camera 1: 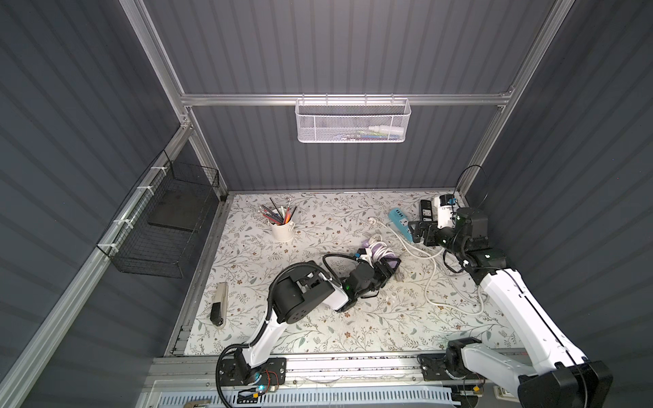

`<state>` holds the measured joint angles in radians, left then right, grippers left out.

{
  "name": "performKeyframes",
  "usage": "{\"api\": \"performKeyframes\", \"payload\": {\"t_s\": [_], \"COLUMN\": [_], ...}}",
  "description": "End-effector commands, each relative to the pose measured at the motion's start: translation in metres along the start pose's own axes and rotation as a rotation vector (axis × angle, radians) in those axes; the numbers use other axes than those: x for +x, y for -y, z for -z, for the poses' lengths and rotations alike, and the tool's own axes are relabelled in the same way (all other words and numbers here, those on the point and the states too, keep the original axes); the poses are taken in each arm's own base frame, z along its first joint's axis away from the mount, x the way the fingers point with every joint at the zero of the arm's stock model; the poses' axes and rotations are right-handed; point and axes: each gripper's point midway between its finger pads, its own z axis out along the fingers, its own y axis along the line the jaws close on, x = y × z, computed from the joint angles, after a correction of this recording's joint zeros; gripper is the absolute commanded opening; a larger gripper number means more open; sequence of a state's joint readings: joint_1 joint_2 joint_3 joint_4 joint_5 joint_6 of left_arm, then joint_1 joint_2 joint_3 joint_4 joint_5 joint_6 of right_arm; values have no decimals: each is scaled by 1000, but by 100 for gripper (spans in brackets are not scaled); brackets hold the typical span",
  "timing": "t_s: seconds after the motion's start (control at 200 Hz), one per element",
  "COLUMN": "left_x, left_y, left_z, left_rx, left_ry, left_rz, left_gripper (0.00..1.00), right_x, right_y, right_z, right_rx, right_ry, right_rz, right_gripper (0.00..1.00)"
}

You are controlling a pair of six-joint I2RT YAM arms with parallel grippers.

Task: Unwrap the cord wrapped around the power strip
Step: Pick up the power strip from the center of the board.

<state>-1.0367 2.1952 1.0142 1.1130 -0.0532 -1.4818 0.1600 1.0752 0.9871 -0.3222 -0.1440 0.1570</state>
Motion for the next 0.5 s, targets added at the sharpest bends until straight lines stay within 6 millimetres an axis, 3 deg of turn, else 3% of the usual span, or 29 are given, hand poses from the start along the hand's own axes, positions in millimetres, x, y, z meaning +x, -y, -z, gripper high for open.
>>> {"api": "performKeyframes", "payload": {"t_s": [0.0,0.49], "left_x": [-2,-18], "left_y": [-5,-10], "left_z": [-6,-2], "left_rx": [13,6], "left_ry": [25,77], "left_rz": [17,-5], "left_gripper": [74,71], "right_x": [4,9], "right_y": [-4,-10], "right_z": [0,-2], "right_rx": [-21,-39], "right_ry": [-6,-12], "right_rz": [-11,-6], "right_gripper": [99,99]}}
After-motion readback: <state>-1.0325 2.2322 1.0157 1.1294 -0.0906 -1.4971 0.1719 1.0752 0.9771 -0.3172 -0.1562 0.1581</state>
